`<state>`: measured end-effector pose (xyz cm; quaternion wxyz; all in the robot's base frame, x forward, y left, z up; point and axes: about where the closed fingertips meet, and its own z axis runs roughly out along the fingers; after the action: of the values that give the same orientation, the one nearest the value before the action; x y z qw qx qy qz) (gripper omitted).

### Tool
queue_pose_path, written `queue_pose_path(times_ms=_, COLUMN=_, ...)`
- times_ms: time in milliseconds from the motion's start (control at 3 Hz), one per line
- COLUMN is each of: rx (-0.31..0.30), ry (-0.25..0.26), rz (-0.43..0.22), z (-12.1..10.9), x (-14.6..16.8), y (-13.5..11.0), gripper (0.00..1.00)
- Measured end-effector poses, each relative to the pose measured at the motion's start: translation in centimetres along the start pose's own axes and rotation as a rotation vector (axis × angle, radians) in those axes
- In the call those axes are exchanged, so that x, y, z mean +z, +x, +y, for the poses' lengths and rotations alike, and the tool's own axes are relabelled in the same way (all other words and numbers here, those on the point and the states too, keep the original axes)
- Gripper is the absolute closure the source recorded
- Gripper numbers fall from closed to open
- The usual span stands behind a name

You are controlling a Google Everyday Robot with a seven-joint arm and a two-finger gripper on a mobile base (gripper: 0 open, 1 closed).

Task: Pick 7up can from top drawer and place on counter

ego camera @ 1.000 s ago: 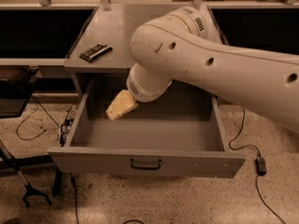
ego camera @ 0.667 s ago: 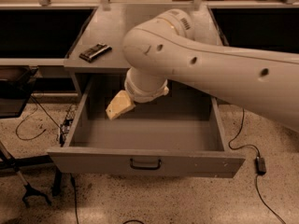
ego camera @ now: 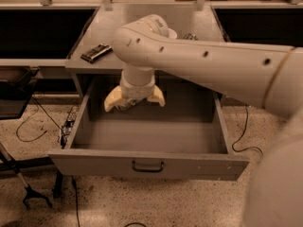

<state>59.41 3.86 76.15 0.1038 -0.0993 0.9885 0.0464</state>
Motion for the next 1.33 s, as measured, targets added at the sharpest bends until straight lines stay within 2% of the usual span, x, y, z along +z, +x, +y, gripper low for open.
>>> queue_pose_path(times_ms=333, rx=0.213, ry=-0.002, rz=0.076, z=0.2, x=3.7, y=-2.2, gripper=0.00)
queue_pose_path(times_ms=667, rx=0.206, ry=-0.001, rz=0.075, z=0.2, x=3.6, y=-2.1, gripper=0.00)
queue_pose_path(times_ms=1000, rx=0.256, ry=-0.031, rz=0.049, z=0.7, x=4.1, y=-2.1, gripper=0.00)
queue_pose_path(times_ms=1333, rx=0.352, ry=-0.109, rz=0.012, z=3.3, x=5.8, y=-3.0, gripper=0.00)
